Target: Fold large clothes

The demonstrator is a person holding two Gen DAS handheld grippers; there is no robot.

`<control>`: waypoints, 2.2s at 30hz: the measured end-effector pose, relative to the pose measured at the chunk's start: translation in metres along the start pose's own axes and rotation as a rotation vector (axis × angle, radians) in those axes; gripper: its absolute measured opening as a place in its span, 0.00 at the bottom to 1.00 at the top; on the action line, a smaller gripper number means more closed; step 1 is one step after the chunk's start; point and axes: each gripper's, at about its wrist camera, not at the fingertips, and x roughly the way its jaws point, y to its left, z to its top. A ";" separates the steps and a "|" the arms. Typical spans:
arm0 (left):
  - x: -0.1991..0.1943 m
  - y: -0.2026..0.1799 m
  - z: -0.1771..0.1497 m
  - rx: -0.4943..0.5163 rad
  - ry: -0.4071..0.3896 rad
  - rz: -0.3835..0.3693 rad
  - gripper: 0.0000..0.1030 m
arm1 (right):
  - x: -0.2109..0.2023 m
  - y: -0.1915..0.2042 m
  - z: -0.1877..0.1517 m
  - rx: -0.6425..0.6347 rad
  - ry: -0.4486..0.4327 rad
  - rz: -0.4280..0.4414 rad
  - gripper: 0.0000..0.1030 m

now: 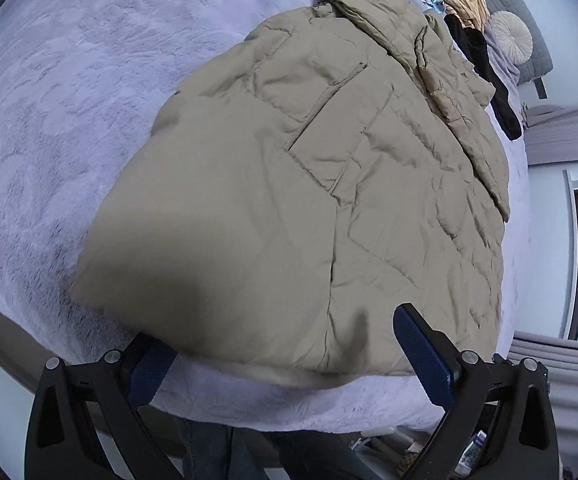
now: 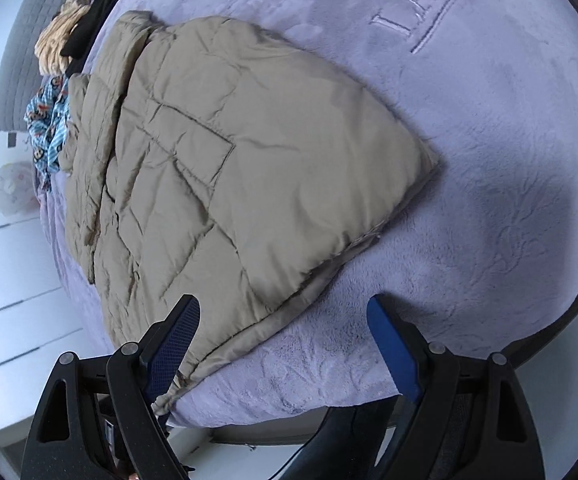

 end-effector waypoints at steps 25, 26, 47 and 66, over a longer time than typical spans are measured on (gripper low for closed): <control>-0.079 -0.084 0.067 0.302 -0.163 -0.091 0.14 | -0.036 0.067 0.026 -0.106 -0.162 0.057 0.08; -0.086 -0.092 0.075 0.310 -0.187 -0.090 0.14 | -0.043 0.078 0.031 -0.138 -0.173 0.057 0.08; -0.049 -0.216 0.296 0.291 -0.408 0.180 0.14 | 0.003 0.349 0.227 -0.623 -0.232 -0.010 0.08; -0.003 -0.201 0.341 0.392 -0.456 0.257 0.94 | 0.072 0.378 0.272 -0.619 -0.211 -0.071 0.25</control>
